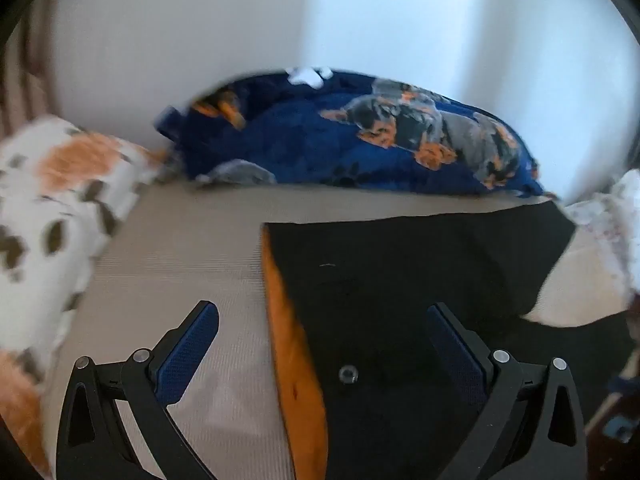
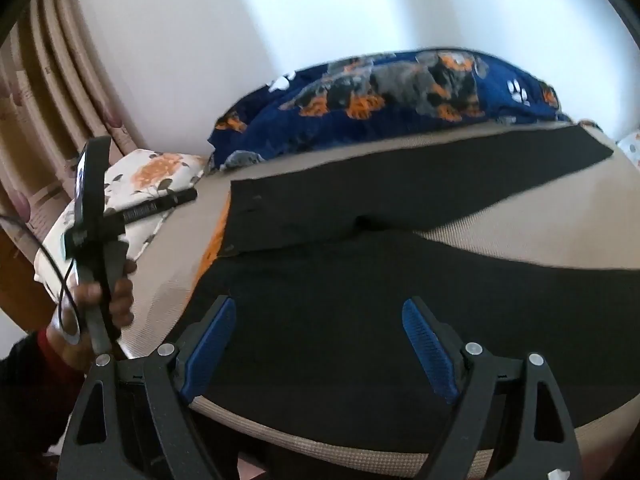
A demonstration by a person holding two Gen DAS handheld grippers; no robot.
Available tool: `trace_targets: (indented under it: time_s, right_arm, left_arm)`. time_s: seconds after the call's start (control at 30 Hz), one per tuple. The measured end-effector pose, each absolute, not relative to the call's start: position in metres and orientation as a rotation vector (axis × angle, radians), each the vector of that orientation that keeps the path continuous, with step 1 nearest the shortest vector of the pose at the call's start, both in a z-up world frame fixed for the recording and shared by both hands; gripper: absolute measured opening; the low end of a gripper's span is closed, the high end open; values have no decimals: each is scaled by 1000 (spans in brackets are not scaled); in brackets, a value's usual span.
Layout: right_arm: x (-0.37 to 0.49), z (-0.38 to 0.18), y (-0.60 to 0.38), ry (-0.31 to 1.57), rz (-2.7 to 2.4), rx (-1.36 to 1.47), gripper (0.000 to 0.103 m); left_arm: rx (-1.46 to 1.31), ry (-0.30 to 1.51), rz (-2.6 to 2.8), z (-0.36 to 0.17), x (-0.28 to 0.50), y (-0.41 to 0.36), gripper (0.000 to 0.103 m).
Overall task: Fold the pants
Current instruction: 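Grasp the edge of the black trousers with the left gripper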
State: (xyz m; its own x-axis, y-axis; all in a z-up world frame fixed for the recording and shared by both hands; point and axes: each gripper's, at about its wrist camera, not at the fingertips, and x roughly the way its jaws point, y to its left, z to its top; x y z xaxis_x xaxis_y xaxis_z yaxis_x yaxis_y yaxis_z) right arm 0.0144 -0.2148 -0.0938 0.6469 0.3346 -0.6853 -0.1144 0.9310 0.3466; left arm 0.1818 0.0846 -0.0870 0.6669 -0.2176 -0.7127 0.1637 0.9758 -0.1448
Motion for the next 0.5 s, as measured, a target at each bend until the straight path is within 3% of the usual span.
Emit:
trace_targets:
  time_s: [0.1,0.2,0.33,0.5]
  right_arm:
    - [24,-104,-217,885,254,317,84]
    - [28,-118,-215,889,236,331,84]
    - [37,-133,-222,913,228,327,84]
    - [43,-135,-231,966,207,347,84]
  left_arm:
    - [-68,890,-261,-104,220,94,85]
    - [-112,964,-322,-126,254,105,76]
    - [-149,1025,-340,-150,290,114,68]
    - [-188,1081,-352,-174,331,124,68]
